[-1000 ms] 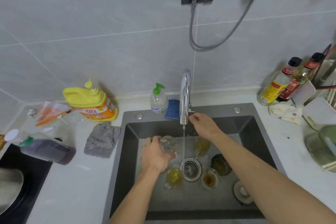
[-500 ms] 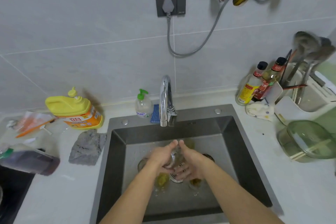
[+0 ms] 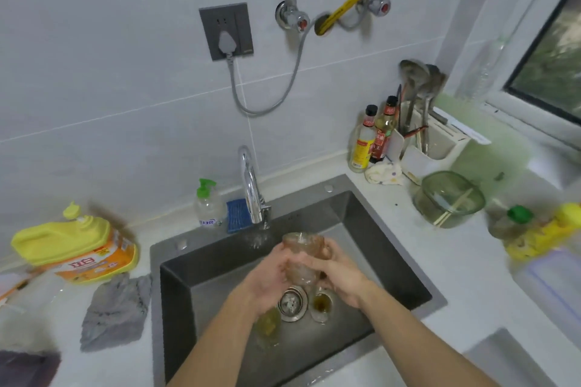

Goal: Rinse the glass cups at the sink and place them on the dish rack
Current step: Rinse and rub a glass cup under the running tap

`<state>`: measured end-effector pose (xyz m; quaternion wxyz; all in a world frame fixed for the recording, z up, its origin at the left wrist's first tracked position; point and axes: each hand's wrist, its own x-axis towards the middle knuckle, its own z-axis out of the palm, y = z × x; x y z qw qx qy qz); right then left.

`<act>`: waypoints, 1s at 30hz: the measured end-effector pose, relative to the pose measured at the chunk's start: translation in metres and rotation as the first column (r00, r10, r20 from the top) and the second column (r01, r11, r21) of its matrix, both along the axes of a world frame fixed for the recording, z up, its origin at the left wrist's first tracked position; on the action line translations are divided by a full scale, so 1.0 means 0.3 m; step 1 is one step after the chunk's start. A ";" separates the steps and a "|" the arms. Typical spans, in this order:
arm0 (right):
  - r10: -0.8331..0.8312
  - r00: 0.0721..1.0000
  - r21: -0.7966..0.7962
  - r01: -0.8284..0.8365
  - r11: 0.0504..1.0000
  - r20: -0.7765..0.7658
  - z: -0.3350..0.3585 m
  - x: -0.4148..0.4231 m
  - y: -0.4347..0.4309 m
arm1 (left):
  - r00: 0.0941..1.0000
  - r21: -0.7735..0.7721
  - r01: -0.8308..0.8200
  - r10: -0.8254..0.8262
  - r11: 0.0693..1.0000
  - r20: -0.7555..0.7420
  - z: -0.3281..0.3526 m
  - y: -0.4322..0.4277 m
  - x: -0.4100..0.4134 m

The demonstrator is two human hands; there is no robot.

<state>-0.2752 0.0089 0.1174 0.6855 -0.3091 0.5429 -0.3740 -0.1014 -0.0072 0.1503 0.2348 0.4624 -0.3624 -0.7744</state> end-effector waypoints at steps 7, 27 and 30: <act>-0.088 0.969 -0.225 0.034 0.974 -0.233 0.082 -0.064 0.186 | 0.993 -0.244 0.112 -0.098 0.963 0.068 -0.030 0.030 -0.088; -0.840 0.447 -0.461 0.702 0.542 -0.307 0.256 -0.712 1.231 | 0.738 -0.607 0.595 -0.657 0.527 0.154 0.234 0.780 -1.017; -0.866 0.394 -0.460 0.735 0.498 -0.309 0.274 -0.798 1.434 | 0.709 -0.617 0.610 -0.691 0.498 0.144 0.253 0.961 -1.135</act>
